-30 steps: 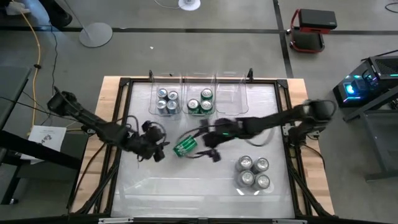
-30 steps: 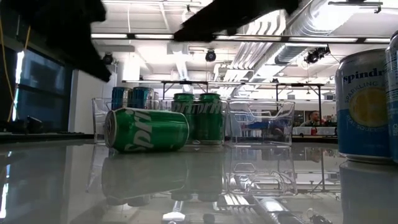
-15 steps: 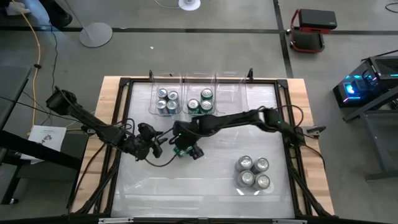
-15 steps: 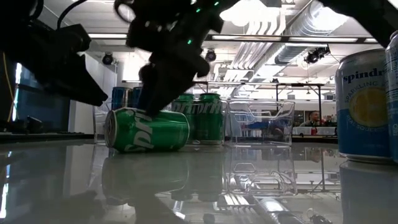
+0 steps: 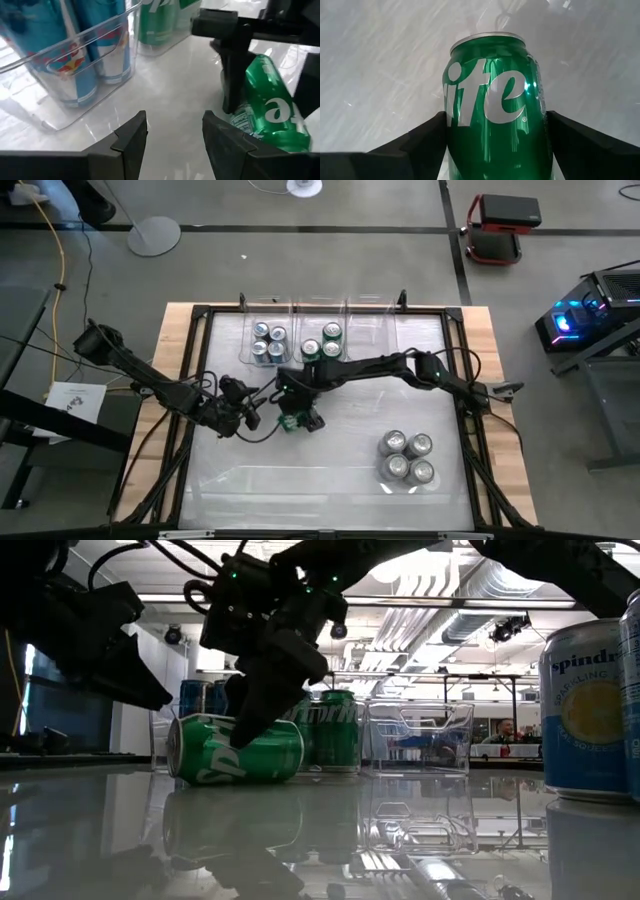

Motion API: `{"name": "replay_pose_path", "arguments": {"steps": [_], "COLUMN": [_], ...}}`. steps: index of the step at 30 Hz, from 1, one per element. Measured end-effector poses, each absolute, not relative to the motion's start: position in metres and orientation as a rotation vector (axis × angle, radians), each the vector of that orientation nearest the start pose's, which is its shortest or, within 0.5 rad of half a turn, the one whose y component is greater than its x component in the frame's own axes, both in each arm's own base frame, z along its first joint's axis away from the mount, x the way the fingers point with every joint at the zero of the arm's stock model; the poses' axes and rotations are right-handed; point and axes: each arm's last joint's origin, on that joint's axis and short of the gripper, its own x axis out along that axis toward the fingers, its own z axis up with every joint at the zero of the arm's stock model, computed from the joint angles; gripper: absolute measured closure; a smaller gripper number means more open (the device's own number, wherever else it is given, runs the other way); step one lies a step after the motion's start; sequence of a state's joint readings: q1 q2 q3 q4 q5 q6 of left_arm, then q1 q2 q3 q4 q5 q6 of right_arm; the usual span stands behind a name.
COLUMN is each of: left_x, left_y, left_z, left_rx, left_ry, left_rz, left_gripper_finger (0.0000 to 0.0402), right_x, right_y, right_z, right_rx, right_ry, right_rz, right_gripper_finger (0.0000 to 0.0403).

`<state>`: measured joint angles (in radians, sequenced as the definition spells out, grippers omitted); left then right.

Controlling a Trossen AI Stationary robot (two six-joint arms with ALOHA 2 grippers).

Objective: Sort soda cans
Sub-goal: Put the green soda can into the center transparent bin

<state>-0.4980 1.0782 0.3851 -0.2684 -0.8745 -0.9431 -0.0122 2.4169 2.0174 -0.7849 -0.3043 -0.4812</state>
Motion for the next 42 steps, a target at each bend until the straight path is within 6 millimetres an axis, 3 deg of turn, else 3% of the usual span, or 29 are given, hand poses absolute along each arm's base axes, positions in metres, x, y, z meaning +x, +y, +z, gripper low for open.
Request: {"name": "replay_pose_path", "arguments": {"steps": [10, 18, 23, 30, 33, 38, 42], "left_x": [0.152, 0.133, 0.13, 0.134, 0.142, 0.155, 0.161], "left_y": [-0.058, -0.06, -0.072, -0.079, -0.078, -0.073, -0.067], "left_z": [0.155, 0.158, 0.162, 0.17, 0.175, 0.178, 0.175], "left_rx": [-0.335, -0.381, -0.333, -0.22, -0.214, -0.257, -0.319], "left_ry": [0.529, 0.59, 0.476, 0.312, 0.272, 0.342, 0.47], "left_rz": [0.687, 0.653, 0.612, 0.626, 0.634, 0.554, 0.451], "left_gripper_finger": [0.0229, 0.0229, 0.0229, 0.0229, 0.0229, 0.0229, 0.0229], "right_x": [0.501, 0.482, 0.44, 0.379, 0.36, 0.355, 0.372], "right_y": [-0.001, -0.014, -0.015, 0.005, 0.01, 0.016, 0.022], "right_z": [0.157, 0.181, 0.193, 0.182, 0.167, 0.161, 0.183], "right_rx": [-0.188, -0.127, -0.042, 0.137, 0.179, 0.184, 0.129], "right_ry": [1.104, 1.109, 0.923, 0.375, 0.254, 0.262, 0.245], "right_rz": [0.447, 0.262, 0.113, 0.019, -0.024, -0.031, 0.124], "right_gripper_finger": [0.0117, 0.0119, 0.0121, 0.0123, 0.0122, 0.0121, 0.012]}}
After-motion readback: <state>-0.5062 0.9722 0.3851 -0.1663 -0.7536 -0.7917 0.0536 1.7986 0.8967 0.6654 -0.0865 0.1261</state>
